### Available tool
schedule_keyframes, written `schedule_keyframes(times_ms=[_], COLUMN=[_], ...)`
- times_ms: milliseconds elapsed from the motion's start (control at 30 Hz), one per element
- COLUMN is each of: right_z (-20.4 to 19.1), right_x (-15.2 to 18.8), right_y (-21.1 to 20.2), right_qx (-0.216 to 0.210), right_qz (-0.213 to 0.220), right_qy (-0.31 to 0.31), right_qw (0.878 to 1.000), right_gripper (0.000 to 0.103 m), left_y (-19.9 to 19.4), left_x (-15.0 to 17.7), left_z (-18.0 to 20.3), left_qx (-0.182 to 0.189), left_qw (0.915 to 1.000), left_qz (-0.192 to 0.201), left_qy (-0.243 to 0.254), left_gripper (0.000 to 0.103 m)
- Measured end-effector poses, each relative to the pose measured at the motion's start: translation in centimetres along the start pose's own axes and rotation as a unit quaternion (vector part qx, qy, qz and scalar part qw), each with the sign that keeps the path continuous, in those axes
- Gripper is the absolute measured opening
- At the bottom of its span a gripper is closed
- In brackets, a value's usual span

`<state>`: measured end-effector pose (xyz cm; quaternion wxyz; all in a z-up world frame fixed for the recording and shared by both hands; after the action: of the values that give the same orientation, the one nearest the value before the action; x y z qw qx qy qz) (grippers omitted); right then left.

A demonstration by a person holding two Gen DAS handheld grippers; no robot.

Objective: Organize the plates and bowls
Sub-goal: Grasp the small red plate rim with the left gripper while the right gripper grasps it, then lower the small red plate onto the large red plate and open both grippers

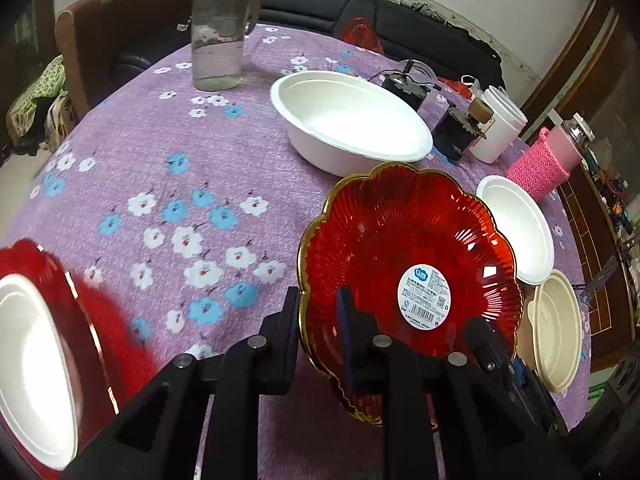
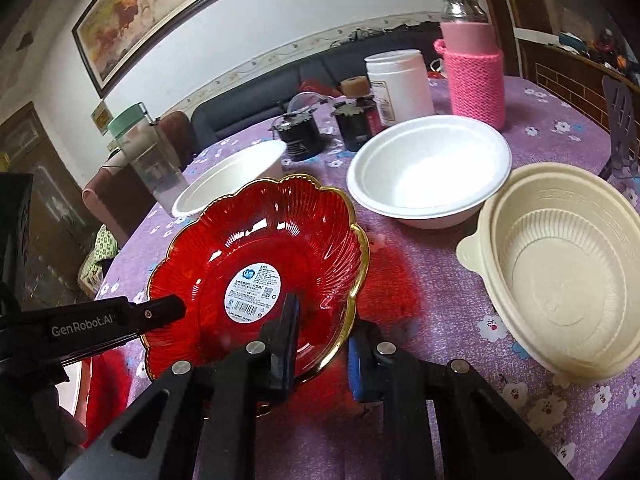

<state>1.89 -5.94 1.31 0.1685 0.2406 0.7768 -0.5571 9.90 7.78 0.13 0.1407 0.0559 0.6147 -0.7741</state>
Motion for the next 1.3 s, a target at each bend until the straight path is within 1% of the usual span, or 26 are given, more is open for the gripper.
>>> schedule_keyframes(times_ms=[233,367,433,533,667,700,833,967,1067,1167,1300], right_z=[-1.1,-2.5,-3.3,-4.6,-7.2,-8.2,-12.2,-15.9,-18.3,-20.2,-22.2], right_x=[0.4,1.0,1.4,2.3,3.1,3.3,4.2,5.5,6.7,7.6,8.5], right_y=[-0.7,-1.7,-2.3,-3.4,-4.9,-5.2,-6.2,-5.3,-3.9,-2.6,-0.8], right_qx=[-0.016,-0.039,-0.060,-0.068,-0.080,-0.087,-0.099,-0.117,-0.120,-0.115,-0.102], right_qz=[0.006,0.006,0.001,0.003,0.003,0.000,-0.004,-0.032,-0.053,-0.070,-0.089], right_qy=[-0.020,-0.031,-0.030,-0.035,-0.050,-0.055,-0.093,-0.119,-0.135,-0.149,-0.168], right_qw=[1.000,0.999,0.998,0.997,0.996,0.995,0.991,0.985,0.982,0.980,0.977], right_gripper=[0.022,0.022,0.022,0.022,0.022,0.022,0.022,0.022,0.023,0.023,0.023], left_y=[-2.2,-4.0,-5.0,-6.4,-9.1,-10.2,-13.2,-14.6,-14.5,-13.9,-12.9], left_x=[1.7,2.7,3.2,4.2,5.7,6.2,7.6,8.8,9.7,10.3,10.6], left_z=[-1.2,-2.5,-3.4,-4.6,-6.6,-7.4,-10.8,-14.3,-17.1,-19.6,-21.9], left_qx=[0.015,0.021,0.028,0.041,0.032,0.030,0.022,0.005,-0.009,-0.004,-0.002], left_qw=[0.9997,0.9990,0.9982,0.9970,0.9953,0.9942,0.9905,0.9870,0.9847,0.9827,0.9800], left_qz=[0.013,0.027,0.035,0.041,0.068,0.080,0.107,0.121,0.120,0.109,0.096], left_qy=[-0.015,-0.030,-0.040,-0.051,-0.061,-0.066,-0.084,-0.106,-0.126,-0.149,-0.174], left_gripper=[0.017,0.017,0.017,0.017,0.017,0.017,0.017,0.017,0.017,0.017,0.017])
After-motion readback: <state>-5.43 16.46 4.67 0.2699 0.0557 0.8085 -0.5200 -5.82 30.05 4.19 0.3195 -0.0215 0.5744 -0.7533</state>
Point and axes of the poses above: each gripper's, at about its wrist camera, not at the fingertips, and y roughly the way its jaws point, z to its right, x to its underside, the point moved 5 cm from there along y, roughly the way its jaws point, and after that the axes turned 14 degrees about -z, right-handed, at the moved point
